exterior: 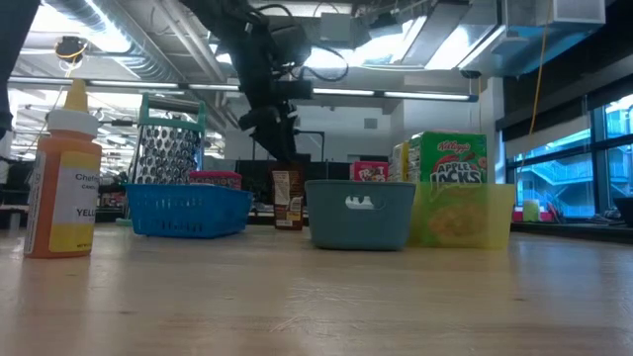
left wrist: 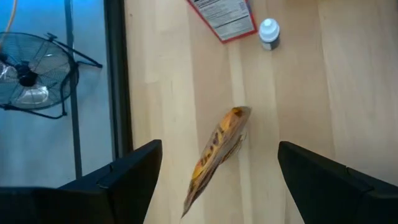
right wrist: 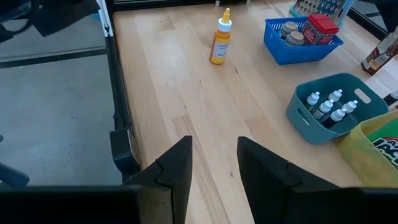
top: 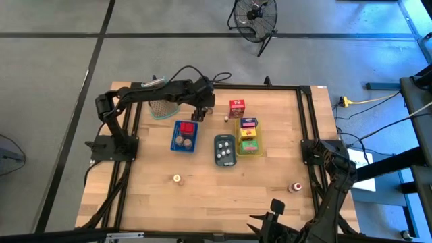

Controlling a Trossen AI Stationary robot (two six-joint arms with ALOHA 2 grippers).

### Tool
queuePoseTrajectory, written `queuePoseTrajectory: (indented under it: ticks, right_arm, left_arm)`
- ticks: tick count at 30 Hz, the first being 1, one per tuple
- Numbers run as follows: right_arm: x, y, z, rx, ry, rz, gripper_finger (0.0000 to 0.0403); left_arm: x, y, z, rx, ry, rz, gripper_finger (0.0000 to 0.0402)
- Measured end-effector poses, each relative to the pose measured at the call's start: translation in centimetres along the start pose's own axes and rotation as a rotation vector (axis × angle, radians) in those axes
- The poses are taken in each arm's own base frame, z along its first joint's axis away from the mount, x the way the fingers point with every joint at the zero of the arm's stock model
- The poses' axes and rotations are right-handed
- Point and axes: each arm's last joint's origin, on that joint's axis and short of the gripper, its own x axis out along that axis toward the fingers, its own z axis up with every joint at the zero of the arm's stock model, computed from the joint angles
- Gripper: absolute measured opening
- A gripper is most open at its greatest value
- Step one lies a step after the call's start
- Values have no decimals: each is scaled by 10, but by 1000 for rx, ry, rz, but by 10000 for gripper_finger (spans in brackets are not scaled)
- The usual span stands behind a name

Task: Pick & Place Kitchen Items
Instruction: Put the orange seasoning pack into the blue bin

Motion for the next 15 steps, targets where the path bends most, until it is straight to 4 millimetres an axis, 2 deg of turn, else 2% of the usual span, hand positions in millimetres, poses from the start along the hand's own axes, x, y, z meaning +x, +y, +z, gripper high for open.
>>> queuePoseTrajectory:
  ticks: [7,15]
  right_arm:
    - [3,0,2,-4,7,-2,131]
    - [3,0,2,-8,7,0,131]
  left_arm:
    - [17,-3,-1,9,33,-23,317]
    - [27,-2,1,18,25,-10,317]
